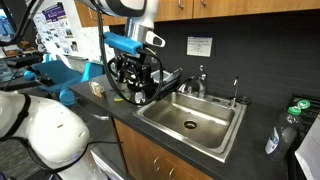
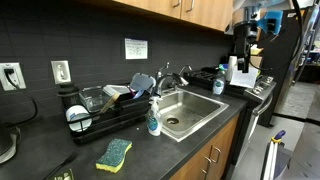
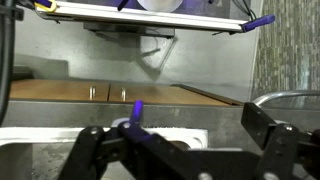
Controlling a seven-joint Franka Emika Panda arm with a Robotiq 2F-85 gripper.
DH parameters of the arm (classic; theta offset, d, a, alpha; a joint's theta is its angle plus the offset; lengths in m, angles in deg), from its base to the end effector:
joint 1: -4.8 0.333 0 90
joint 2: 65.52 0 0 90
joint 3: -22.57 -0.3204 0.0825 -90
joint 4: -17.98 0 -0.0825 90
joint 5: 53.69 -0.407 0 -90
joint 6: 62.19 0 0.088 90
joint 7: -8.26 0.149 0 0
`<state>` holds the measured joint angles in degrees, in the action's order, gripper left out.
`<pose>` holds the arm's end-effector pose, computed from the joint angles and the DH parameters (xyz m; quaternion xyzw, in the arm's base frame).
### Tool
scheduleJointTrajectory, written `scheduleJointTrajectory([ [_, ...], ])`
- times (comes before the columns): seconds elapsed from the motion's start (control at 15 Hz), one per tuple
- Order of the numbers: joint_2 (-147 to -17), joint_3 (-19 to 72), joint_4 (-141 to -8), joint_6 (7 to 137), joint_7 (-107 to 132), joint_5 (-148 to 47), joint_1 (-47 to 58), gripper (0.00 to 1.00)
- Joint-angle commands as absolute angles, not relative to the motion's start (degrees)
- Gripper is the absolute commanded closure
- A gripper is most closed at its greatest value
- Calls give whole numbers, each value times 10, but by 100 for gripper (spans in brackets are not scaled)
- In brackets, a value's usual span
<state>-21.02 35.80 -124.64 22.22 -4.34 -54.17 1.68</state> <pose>0.2890 -0.0866 0.4723 -0.9885 -0.0097 0.1042 0.1094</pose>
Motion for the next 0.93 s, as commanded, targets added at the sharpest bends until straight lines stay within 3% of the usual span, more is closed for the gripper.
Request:
scheduleJointTrajectory([
  [0.0, -212, 352, -1245, 222, -48, -545, 9, 0],
  [0.87, -240, 345, -1242, 273, -71, -544, 25, 0],
])
